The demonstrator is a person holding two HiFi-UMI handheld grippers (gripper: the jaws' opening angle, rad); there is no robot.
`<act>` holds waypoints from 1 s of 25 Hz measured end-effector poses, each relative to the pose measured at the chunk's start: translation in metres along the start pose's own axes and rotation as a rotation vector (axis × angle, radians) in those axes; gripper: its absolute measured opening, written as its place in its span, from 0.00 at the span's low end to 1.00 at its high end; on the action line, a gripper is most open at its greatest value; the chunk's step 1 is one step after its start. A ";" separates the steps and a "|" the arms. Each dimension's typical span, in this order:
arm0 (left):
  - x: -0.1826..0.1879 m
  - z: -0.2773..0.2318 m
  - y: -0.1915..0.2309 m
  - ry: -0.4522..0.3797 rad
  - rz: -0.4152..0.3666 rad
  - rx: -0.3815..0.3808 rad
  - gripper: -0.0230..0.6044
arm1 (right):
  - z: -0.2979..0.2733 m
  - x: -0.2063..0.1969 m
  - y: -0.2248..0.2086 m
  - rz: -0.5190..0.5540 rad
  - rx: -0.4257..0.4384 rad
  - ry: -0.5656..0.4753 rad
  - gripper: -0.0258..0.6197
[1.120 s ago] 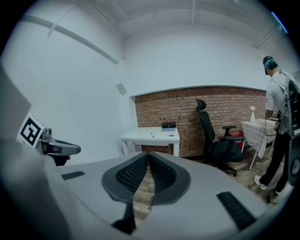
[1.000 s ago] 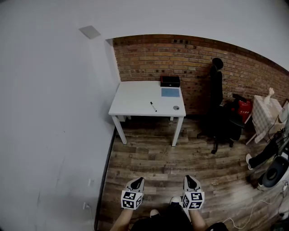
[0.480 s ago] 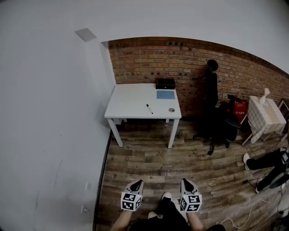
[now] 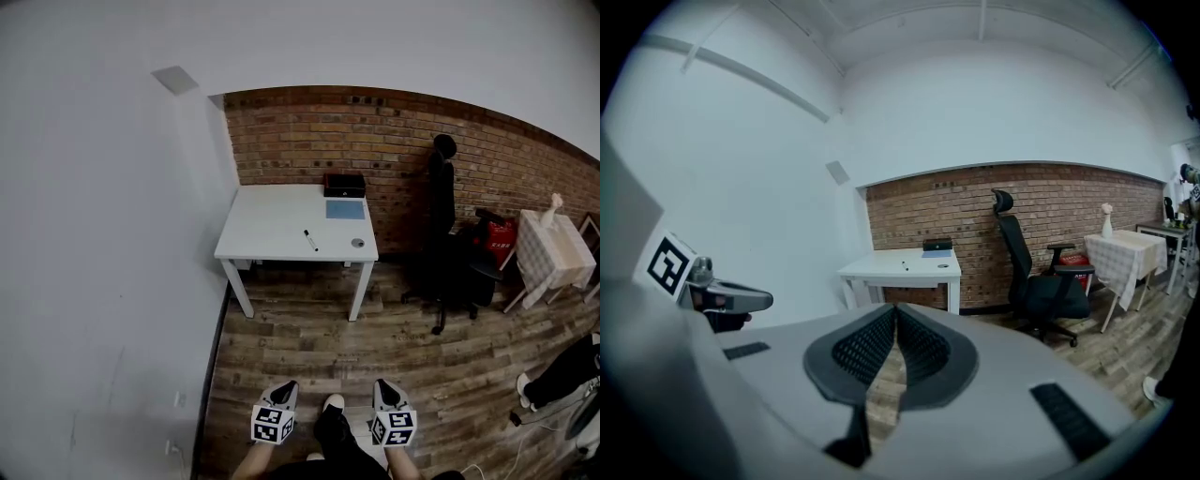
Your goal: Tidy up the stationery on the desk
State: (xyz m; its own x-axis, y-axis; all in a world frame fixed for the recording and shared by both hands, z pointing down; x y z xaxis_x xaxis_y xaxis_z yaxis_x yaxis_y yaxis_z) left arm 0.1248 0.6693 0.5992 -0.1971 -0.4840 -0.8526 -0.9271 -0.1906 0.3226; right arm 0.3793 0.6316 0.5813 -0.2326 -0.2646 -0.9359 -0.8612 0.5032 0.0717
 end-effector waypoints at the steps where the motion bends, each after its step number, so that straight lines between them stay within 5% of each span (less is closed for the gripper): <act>1: 0.004 -0.006 0.003 -0.001 -0.002 0.000 0.07 | -0.008 0.002 -0.002 0.001 0.001 0.000 0.08; 25: 0.141 -0.191 0.078 0.019 -0.023 0.028 0.07 | -0.231 0.086 -0.080 -0.005 0.079 0.004 0.08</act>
State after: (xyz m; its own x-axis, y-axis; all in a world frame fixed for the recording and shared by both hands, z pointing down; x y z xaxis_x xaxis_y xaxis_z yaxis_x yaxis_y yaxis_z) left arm 0.0855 0.4234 0.5824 -0.1697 -0.4962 -0.8515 -0.9401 -0.1777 0.2909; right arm 0.3240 0.3781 0.5753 -0.2307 -0.2702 -0.9347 -0.8238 0.5655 0.0398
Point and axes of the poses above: the fingertips, and each gripper's own axes: z backward along the fingers, y to its left, x out of its top, the point moved 4 cm from there along z, backward along the fingers, and after that the axes turned 12 degrees about z, right-handed, at the moved point
